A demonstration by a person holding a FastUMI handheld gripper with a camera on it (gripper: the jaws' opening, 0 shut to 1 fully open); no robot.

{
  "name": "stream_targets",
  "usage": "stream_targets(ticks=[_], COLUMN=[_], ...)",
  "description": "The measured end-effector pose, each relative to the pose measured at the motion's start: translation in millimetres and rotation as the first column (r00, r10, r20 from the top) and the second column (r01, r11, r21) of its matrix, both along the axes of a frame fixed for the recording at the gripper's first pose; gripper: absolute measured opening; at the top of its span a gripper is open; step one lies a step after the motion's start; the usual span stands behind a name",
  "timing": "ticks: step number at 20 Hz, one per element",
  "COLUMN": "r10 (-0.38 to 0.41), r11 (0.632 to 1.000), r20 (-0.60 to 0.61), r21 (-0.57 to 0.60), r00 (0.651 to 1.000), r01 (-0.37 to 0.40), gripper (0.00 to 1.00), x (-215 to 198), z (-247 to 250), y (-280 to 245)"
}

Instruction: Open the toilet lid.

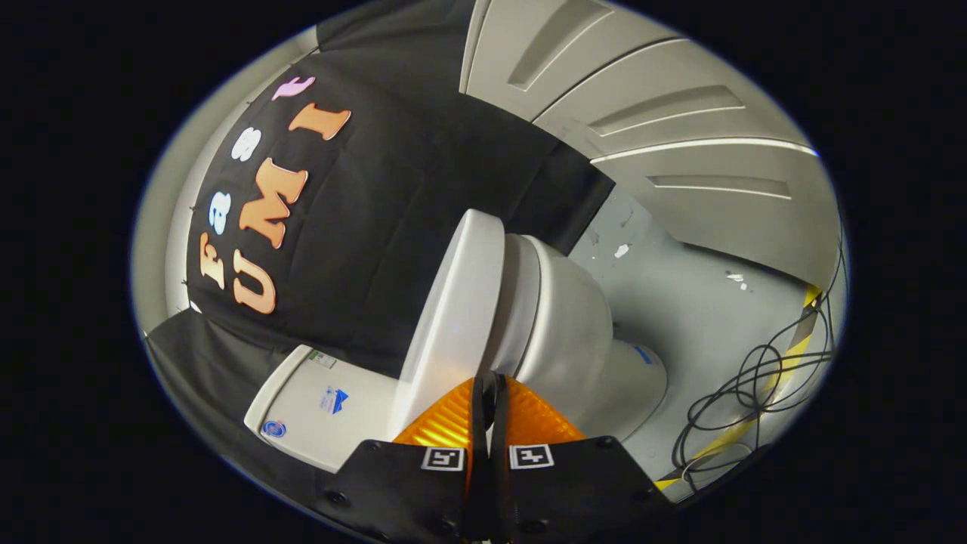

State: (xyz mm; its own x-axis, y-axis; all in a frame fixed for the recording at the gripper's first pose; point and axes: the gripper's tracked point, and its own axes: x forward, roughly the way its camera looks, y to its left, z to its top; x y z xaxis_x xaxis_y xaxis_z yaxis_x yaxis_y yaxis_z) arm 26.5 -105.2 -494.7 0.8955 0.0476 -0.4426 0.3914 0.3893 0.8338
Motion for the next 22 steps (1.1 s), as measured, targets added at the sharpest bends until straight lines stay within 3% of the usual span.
stream_targets(ticks=[7,22], r10=[-0.054,-0.057], r11=[0.987,0.997], r20=[0.03,-0.012], r21=[0.151,-0.054], r00=[0.998,0.998], r01=[0.049,0.057], gripper=[0.08,0.08], x=[1,13], z=[-4,36], y=[0,2])
